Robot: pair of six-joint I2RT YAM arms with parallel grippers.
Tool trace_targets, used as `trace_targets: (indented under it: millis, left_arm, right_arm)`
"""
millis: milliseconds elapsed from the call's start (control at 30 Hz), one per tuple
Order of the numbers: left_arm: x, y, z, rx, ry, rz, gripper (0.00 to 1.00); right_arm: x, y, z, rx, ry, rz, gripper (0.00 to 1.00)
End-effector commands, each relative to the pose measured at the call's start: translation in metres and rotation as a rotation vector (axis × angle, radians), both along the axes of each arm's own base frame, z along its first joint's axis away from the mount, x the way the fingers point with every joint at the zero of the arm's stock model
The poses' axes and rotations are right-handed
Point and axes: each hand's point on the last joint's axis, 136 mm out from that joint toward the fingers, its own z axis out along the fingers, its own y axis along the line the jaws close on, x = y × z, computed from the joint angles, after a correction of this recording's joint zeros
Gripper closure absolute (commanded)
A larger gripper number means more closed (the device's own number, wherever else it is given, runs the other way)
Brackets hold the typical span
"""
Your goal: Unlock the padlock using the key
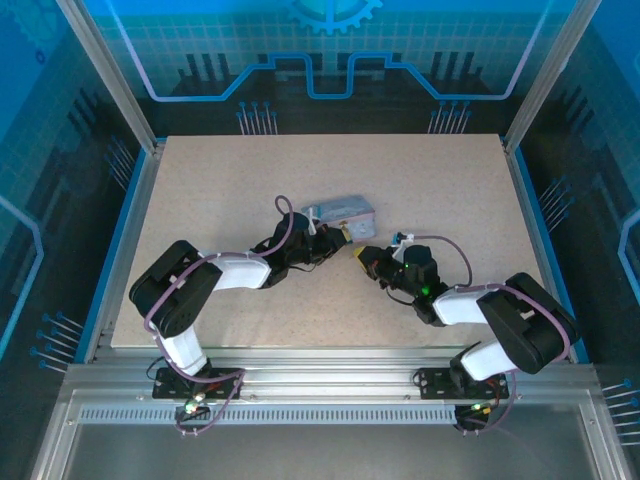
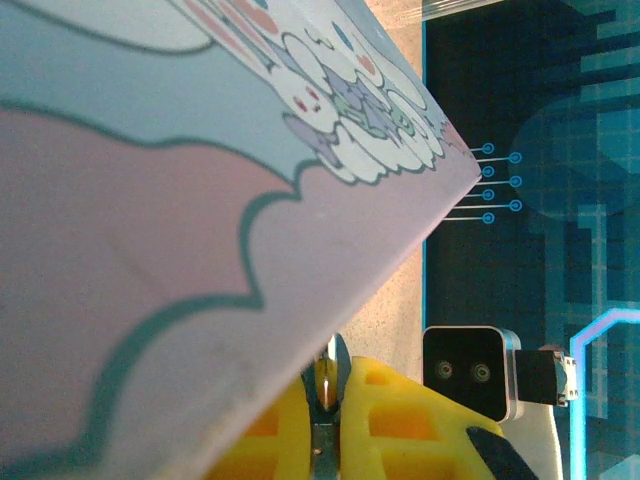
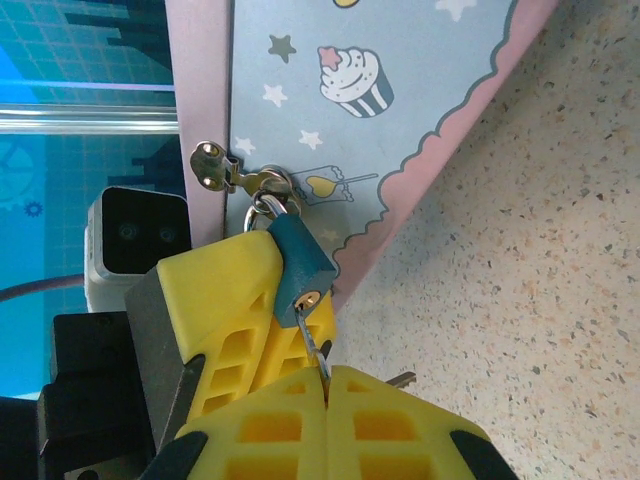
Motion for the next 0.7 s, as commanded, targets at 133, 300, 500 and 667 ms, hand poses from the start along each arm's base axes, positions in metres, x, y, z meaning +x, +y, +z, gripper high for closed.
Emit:
trace_targets:
  millis: [133,300,500,667]
  left_arm:
    - [0.0015,-0.001,0.0051,-0.04,-0.022,-0.006,1.0]
    - [0.0016,-0.0019,0.005,-0.043,-0.02,-0.008,1.0]
    - [0.0032,-0.0015,0.0067,-0.045,-0.024,-0.003,1.0]
    - [0.0026,-0.0025,0.0074,-0.046,-0.025,-0.007,1.0]
  right_arm:
    - [0.0029,0.0017,0.0103,0.013,-0.041,-0.013,1.0]
    - [0.0024,0.0047,0.011,0.015,-0.041,0.001,1.0]
    - [-0.0019,0.0042,0.009,0.019,-0.038,0.002,1.0]
    - [-0.0018,0.0045,0.0094,0.012,-0.04,0.005,1.0]
